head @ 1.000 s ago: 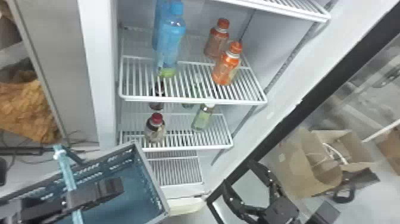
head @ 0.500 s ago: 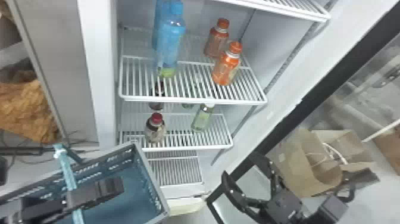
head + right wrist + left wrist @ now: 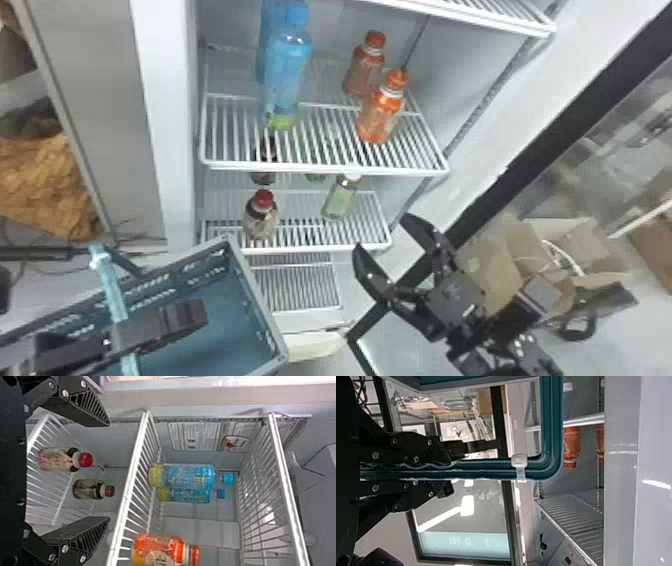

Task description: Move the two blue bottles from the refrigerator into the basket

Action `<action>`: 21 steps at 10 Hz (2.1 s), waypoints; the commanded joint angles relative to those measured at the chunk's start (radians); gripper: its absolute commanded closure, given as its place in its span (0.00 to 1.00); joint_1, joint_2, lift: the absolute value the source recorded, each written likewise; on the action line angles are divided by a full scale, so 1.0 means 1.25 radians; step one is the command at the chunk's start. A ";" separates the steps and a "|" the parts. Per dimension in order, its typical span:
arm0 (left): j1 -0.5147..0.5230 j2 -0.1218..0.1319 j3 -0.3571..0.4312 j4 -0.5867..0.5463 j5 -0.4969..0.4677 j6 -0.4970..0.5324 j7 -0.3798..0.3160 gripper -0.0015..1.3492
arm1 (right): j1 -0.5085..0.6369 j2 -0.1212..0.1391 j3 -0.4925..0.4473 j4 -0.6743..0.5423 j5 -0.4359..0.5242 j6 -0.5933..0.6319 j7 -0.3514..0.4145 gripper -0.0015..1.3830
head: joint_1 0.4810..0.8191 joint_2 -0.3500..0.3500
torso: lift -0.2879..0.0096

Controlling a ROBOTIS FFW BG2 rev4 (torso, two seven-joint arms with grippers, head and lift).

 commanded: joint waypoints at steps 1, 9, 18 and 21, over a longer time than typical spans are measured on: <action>0.001 0.000 0.000 0.000 0.001 0.000 0.000 0.89 | -0.041 -0.003 0.013 0.004 -0.006 0.023 -0.007 0.16 | 0.63 0.02 | 0.93; 0.003 0.002 0.003 0.000 0.003 0.006 0.000 0.89 | -0.308 -0.031 0.132 0.102 0.001 0.149 -0.048 0.16 | 0.63 0.18 | 0.93; 0.001 0.002 0.000 0.000 0.003 0.008 0.000 0.89 | -0.569 -0.045 0.250 0.306 -0.018 0.190 -0.082 0.16 | 0.63 0.33 | 0.93; 0.001 0.002 -0.002 0.000 0.003 0.008 0.001 0.89 | -0.636 -0.047 0.278 0.359 -0.022 0.190 -0.094 0.16 | 0.63 0.35 | 0.93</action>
